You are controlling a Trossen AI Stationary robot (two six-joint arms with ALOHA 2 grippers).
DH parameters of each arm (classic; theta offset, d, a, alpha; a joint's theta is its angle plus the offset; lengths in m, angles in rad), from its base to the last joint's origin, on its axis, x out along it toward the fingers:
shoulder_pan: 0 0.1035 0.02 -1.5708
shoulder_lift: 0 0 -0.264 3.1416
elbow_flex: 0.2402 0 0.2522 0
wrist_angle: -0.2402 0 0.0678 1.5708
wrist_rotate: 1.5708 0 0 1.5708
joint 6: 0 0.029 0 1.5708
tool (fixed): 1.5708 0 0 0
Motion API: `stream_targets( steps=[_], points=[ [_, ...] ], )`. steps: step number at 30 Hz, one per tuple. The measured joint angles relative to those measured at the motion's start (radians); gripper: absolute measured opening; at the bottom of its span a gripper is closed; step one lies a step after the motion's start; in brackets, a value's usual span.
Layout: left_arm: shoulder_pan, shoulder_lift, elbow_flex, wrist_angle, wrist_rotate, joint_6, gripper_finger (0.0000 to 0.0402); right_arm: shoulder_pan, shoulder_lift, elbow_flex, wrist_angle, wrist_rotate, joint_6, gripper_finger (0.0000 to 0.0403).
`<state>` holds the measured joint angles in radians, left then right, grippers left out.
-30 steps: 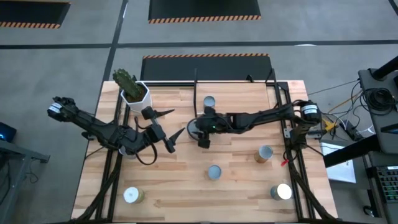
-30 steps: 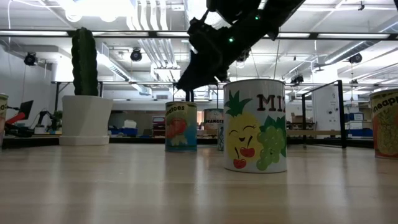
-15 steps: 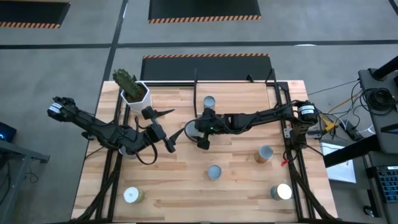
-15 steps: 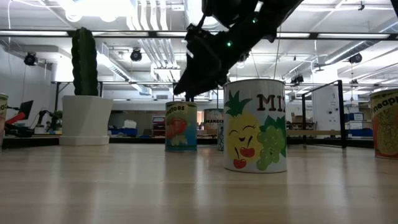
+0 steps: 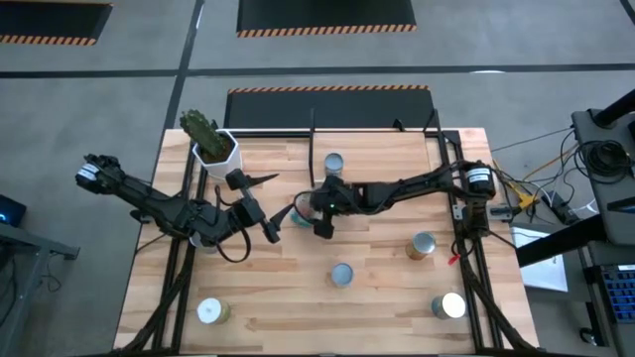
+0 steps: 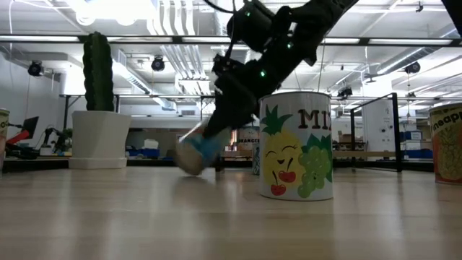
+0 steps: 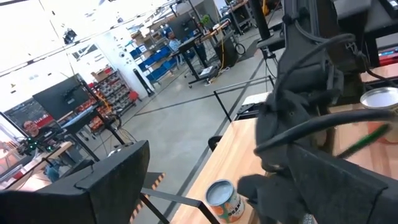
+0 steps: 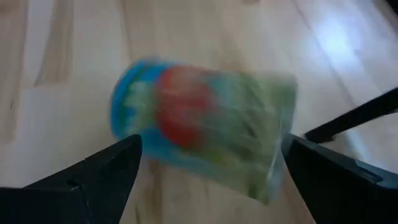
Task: Pick and place cans onto a shelf
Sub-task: Put the canned tomatoes on the shelf
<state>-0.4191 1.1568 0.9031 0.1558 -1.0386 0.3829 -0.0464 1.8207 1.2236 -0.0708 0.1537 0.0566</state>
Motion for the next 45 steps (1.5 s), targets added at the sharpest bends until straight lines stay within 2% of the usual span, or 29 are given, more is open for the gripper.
stream_targets(
  steps=[12,15,19,21,25,31,36,40,45],
  points=[
    [0.0,0.001,0.002,-0.023,0.0,-0.019,0.0359,0.001,-0.023,0.012,-0.016,-0.023,-0.01,0.0374],
    [0.0,0.002,0.002,-0.101,0.001,-0.104,0.0359,0.005,-0.058,0.012,-0.076,-0.07,-0.009,0.0374],
    [0.011,0.002,0.003,-0.241,0.01,-0.289,0.0359,0.031,-0.134,0.005,-0.182,-0.075,-0.008,0.0374],
    [0.028,0.004,0.017,-0.343,0.065,-0.396,0.0359,0.051,-0.175,-0.003,-0.222,-0.075,-0.016,0.0374],
    [0.073,0.033,0.04,-0.457,0.245,-0.574,0.0358,0.097,-0.265,-0.035,-0.24,-0.074,-0.048,0.0374],
    [0.092,0.161,0.037,-0.611,0.445,-0.8,0.0354,0.149,-0.391,-0.114,-0.224,-0.075,-0.061,0.0374],
    [0.106,0.28,0.039,-0.709,0.524,-0.942,0.0354,0.158,-0.468,-0.191,-0.147,-0.074,-0.071,0.0374],
    [0.143,0.367,0.048,-0.715,0.574,-0.946,0.0354,0.158,-0.502,-0.236,-0.096,-0.074,-0.075,0.0374],
    [0.21,0.444,0.05,-0.775,0.576,-0.942,0.0354,0.158,-0.517,-0.257,-0.07,-0.074,-0.07,0.0374]
  ],
)
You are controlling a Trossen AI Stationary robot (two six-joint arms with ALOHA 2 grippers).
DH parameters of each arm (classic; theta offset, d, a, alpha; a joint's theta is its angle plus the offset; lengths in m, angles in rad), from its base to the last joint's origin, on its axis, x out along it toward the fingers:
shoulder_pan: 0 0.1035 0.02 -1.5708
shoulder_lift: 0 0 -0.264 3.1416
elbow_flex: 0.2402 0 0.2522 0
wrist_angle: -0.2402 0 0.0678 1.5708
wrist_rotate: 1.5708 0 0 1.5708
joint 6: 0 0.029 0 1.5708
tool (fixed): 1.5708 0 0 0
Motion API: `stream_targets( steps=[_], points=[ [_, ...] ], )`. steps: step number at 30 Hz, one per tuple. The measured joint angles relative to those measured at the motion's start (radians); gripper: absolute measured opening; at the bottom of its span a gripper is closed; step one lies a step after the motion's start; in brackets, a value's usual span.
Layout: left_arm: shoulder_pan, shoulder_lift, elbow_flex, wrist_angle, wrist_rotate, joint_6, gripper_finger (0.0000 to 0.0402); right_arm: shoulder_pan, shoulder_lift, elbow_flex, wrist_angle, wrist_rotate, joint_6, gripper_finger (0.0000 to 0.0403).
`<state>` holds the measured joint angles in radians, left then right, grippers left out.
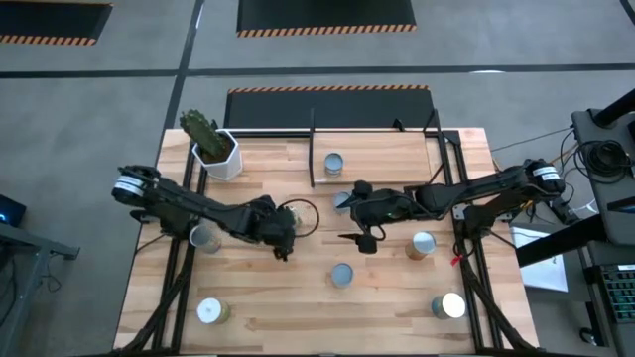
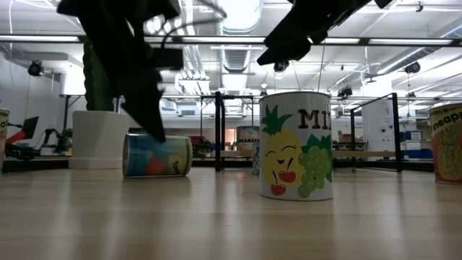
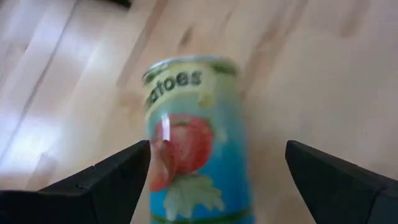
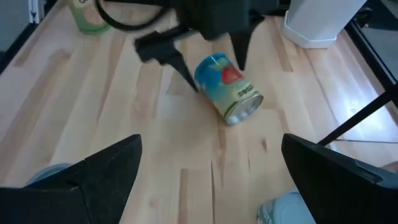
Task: Pick and place cans onto a shelf
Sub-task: Put the canned tomatoes on the shelf
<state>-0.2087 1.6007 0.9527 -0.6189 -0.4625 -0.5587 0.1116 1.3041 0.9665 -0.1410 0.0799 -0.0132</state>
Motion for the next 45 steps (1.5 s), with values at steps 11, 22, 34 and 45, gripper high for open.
stream_targets(
  steps=[11,22,34,45],
  points=[
    [0.057,0.107,-0.014,-0.008,-0.029,0.025,0.0345,0.0,0.009,-0.023,-0.002,-0.001,0.02,0.0374],
    [0.05,0.118,-0.015,-0.008,-0.108,0.003,0.0279,0.0,0.009,-0.023,-0.002,-0.001,0.011,0.0374],
    [-0.128,-0.124,0.007,0.386,-0.441,0.295,0.0296,0.001,-0.016,-0.045,0.096,0.0,-0.074,0.0374],
    [-0.196,-0.272,-0.119,1.17,-0.091,0.904,0.0294,0.068,-0.075,-0.101,0.388,-0.001,-0.19,0.0374]
  ],
)
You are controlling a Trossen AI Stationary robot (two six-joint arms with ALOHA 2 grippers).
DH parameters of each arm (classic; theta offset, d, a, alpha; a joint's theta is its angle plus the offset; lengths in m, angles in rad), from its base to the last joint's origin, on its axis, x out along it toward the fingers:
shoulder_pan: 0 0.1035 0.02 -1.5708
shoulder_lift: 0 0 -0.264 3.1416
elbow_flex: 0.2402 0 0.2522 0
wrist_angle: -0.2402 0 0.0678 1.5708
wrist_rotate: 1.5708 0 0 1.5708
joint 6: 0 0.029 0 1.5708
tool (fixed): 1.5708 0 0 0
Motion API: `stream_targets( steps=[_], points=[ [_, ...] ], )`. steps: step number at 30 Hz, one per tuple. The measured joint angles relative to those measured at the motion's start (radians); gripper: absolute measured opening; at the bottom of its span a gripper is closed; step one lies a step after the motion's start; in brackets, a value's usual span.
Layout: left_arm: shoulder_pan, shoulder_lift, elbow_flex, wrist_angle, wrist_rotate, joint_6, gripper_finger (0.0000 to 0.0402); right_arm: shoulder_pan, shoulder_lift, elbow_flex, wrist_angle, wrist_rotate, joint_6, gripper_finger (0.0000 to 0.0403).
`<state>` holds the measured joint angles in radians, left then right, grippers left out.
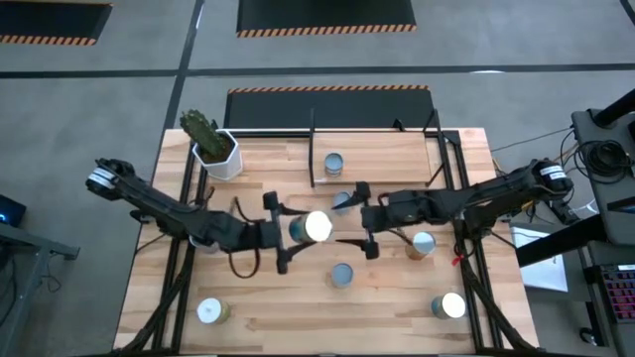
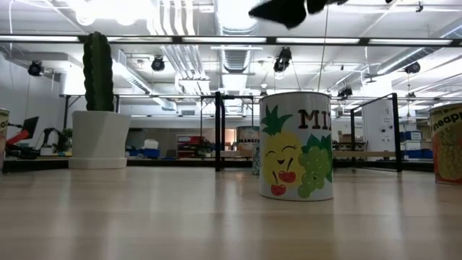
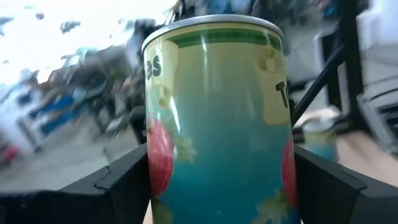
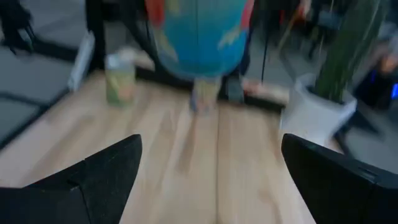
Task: Pick and place cans onto a shelf
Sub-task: Put the canned tomatoes on the shelf
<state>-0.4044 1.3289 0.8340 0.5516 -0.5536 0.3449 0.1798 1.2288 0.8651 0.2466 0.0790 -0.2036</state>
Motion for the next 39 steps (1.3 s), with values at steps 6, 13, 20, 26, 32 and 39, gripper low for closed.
stream_targets(
  steps=[6,13,20,26,32,39],
  points=[
    [0.006,0.011,-0.084,0.206,0.016,0.068,0.0294,0.026,0.009,-0.136,0.44,0.0,-0.043,0.0374],
    [0.03,0.011,-0.108,0.287,0.015,0.035,0.0293,0.025,0.095,-0.142,0.657,0.0,-0.054,0.0374],
    [0.031,0.011,-0.123,0.326,0.02,0.027,0.0293,0.025,0.161,-0.08,0.733,0.033,-0.058,0.0374],
    [0.037,0.011,-0.124,0.336,0.022,0.021,0.0293,0.015,0.192,-0.017,0.737,0.036,-0.043,0.0374],
    [0.052,0.011,-0.124,0.343,0.022,0.012,0.0293,0.008,0.242,0.059,0.732,0.036,-0.019,0.0374],
    [0.051,0.011,-0.124,0.347,0.023,0.012,0.0293,-0.007,0.29,0.144,0.678,0.037,0.019,0.0374]
  ],
)
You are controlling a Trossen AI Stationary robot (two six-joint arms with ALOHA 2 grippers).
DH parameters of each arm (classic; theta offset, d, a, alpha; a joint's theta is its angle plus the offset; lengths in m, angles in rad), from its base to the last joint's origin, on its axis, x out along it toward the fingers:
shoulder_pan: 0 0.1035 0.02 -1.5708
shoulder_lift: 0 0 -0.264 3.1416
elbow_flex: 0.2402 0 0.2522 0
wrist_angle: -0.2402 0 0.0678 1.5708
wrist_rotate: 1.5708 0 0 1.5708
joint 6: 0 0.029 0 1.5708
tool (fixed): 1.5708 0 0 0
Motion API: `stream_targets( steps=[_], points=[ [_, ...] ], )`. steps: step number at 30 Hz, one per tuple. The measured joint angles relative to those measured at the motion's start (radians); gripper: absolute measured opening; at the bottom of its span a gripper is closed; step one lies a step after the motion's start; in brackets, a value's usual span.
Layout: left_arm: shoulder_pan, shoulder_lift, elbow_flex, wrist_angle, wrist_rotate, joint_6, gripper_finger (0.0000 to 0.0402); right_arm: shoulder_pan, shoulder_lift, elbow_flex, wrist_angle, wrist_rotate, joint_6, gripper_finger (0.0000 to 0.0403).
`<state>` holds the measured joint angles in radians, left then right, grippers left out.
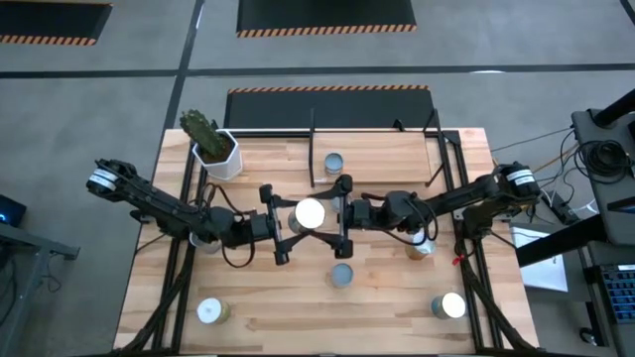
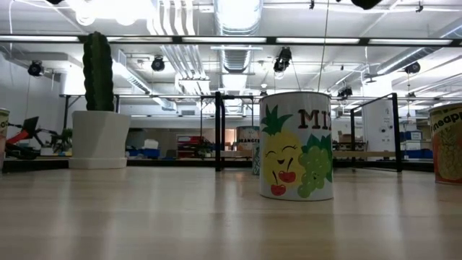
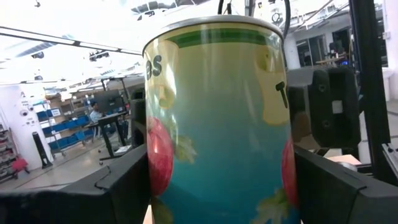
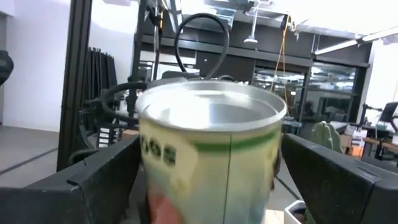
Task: Pick and place cans onto a shelf
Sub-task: Put the canned tomatoes on the shelf
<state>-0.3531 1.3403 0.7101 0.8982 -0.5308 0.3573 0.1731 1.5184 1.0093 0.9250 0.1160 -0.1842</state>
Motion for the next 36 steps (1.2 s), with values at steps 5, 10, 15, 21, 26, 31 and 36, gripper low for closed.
stream_targets(
  steps=[5,10,15,21,26,31,36],
  points=[
    [0.0,0.0,0.0,0.0,0.0,0.0,0.0293,-0.01,0.017,0.063,-0.097,-0.009,0.003,0.0374],
    [0.0,0.0,0.0,-0.001,0.0,0.0,0.0294,-0.01,0.016,0.075,-0.109,-0.015,-0.023,0.0338],
    [0.0,0.0,0.0,-0.002,0.001,0.001,0.0309,-0.01,0.015,0.072,-0.107,-0.019,-0.017,0.0282],
    [0.0,0.0,0.0,-0.005,0.001,0.0,0.0322,-0.01,0.011,0.071,-0.117,-0.019,0.0,0.0288],
    [-0.001,0.0,0.0,-0.014,-0.03,-0.043,0.0324,-0.01,0.003,0.07,-0.132,-0.019,0.001,0.0302],
    [-0.001,0.0,0.0,-0.051,-0.047,-0.06,0.0325,-0.01,0.003,0.07,-0.135,-0.018,-0.001,0.0292],
    [-0.001,-0.001,0.0,-0.051,-0.047,-0.055,0.0325,-0.01,0.001,0.07,-0.136,-0.019,-0.004,0.0293]
  ],
)
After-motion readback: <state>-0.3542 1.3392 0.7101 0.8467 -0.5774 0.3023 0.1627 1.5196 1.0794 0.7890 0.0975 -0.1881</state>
